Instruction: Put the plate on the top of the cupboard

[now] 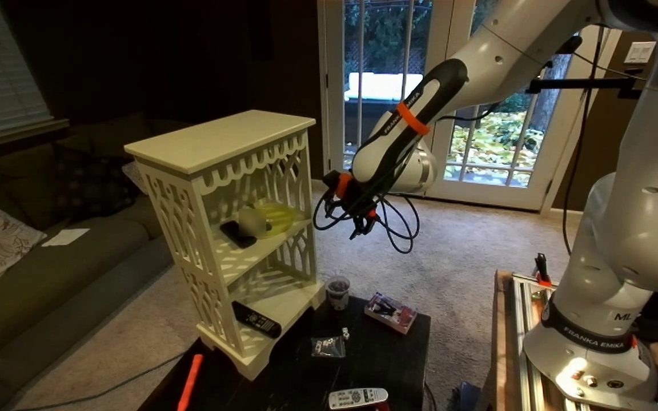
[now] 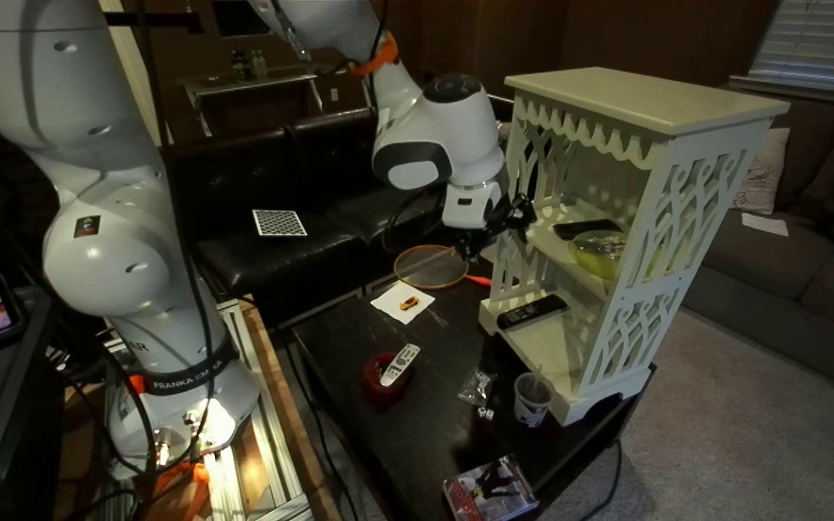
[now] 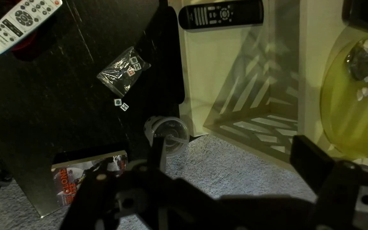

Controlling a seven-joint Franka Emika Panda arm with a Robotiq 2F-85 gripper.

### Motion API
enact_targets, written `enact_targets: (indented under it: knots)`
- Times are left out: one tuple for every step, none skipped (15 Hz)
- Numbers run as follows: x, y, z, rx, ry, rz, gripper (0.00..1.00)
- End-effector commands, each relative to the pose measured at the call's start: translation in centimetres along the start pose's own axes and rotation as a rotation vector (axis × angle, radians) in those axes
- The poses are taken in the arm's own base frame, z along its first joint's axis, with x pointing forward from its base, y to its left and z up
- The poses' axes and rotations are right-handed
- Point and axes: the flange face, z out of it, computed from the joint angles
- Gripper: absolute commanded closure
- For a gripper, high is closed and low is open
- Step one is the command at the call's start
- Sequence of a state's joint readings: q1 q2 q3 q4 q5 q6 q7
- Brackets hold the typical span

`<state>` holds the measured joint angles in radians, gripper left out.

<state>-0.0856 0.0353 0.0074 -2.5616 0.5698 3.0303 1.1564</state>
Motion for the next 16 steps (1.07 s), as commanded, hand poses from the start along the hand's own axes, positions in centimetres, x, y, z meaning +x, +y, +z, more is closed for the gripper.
enact_targets:
  knots:
    - [-0.5,-1.6,1.1,0.068,0.017,0.05,0.0]
    - [-0.3,-1.8,1.5,0.092,0.035,0.064,0.0]
    - [-0.7,-2.4,1.8,0.108,0.034,0.071,0.0]
    - [-0.9,-2.7,2.7,0.119,0.043,0.07,0.0]
    - [-1.0,-2.8,3.5,0.124,0.051,0.063,0.0]
    - [-1.1,-3.0,4.4,0.127,0.061,0.051,0.0]
    - [-1.1,-3.1,5.2,0.131,0.067,0.045,0.0]
    - [-1.1,-3.5,5.8,0.146,0.077,0.046,0.0]
    - [-1.5,-4.1,6.1,0.173,0.078,0.056,0.0]
    - [-1.6,-4.6,6.5,0.202,0.087,0.055,0.0]
    - [-1.6,-5.4,6.9,0.235,0.095,0.058,0.0]
    - [-1.9,-6.0,6.9,0.234,0.078,0.052,0.0]
    - [-2.4,-6.2,6.6,0.174,0.032,0.026,0.0]
    - [-2.0,-4.9,6.7,0.192,0.072,0.025,0.0]
    - [-2.3,-5.3,6.9,0.184,0.056,0.027,0.0]
    - [-2.4,-5.6,6.8,0.181,0.048,0.029,0.0]
